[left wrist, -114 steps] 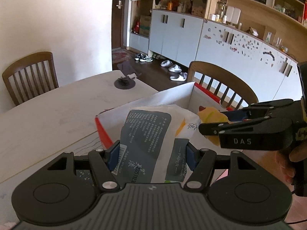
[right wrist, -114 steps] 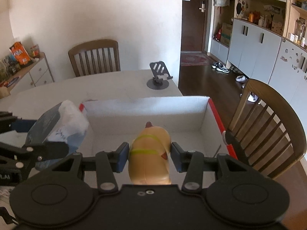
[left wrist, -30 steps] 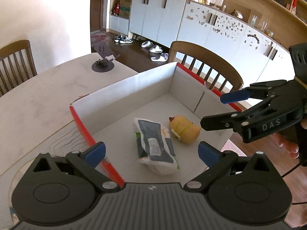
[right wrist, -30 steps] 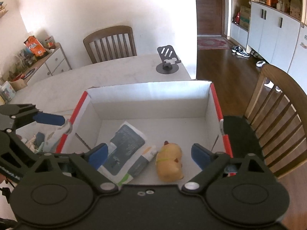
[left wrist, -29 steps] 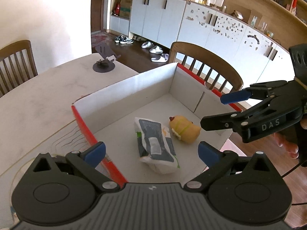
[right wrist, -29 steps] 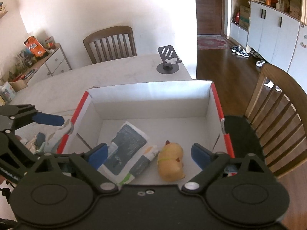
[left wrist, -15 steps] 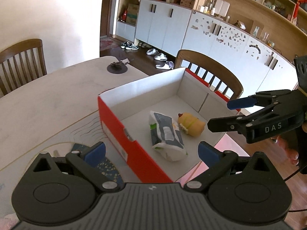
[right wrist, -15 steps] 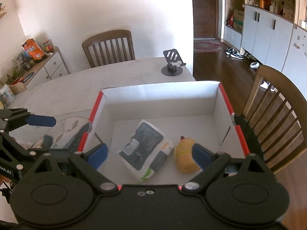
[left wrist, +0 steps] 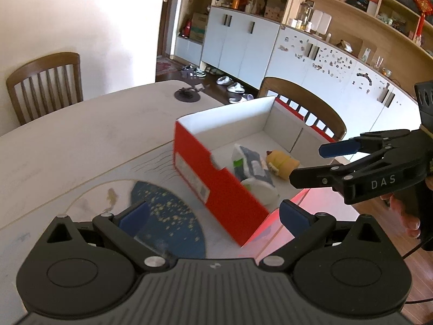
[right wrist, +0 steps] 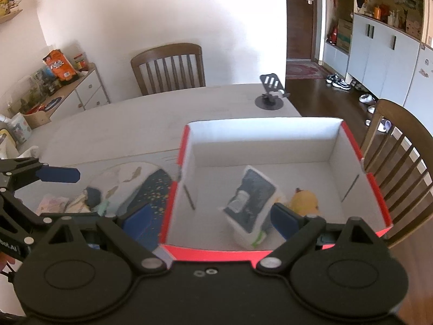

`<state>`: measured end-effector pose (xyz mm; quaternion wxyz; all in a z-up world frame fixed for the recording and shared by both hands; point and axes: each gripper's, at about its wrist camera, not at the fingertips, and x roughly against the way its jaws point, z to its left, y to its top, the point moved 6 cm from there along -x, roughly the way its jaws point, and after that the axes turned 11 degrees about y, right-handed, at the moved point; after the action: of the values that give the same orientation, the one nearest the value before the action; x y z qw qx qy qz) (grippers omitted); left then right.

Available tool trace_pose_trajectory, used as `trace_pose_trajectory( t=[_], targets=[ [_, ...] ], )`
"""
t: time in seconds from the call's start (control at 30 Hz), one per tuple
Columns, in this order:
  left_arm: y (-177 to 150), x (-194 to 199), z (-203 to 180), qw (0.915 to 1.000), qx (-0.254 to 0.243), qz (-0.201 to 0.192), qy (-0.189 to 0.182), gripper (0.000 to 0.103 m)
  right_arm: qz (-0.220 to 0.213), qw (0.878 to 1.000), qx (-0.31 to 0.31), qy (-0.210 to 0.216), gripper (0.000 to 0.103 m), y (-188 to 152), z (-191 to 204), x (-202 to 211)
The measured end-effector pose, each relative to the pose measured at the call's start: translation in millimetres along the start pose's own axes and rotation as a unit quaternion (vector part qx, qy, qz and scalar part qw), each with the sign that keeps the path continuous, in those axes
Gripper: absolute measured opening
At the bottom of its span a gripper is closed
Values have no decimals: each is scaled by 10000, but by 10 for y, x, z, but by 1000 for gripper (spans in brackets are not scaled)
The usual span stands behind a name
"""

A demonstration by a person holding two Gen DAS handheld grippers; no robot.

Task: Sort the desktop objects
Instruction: 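Move both tools back over the glass turntable toward the remaining packets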

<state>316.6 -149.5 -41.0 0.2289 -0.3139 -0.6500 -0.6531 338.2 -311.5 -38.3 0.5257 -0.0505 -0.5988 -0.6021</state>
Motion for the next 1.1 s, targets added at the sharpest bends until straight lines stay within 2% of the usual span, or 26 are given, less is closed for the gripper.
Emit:
trace_pose_trajectory(
  t=[0.4, 0.6, 1.1],
  targets=[
    [-337, 407, 552, 9984, 505, -126, 225, 103, -12, 9999, 125, 102, 95, -130, 627, -104],
    [-481, 630, 809, 9964, 639, -320, 459, 103, -12, 9994, 263, 206, 95, -199, 982, -178],
    [-1021, 985, 1401, 9881, 998, -527, 1045, 103, -31, 9985, 439, 338, 95, -358, 1687, -416]
  ],
)
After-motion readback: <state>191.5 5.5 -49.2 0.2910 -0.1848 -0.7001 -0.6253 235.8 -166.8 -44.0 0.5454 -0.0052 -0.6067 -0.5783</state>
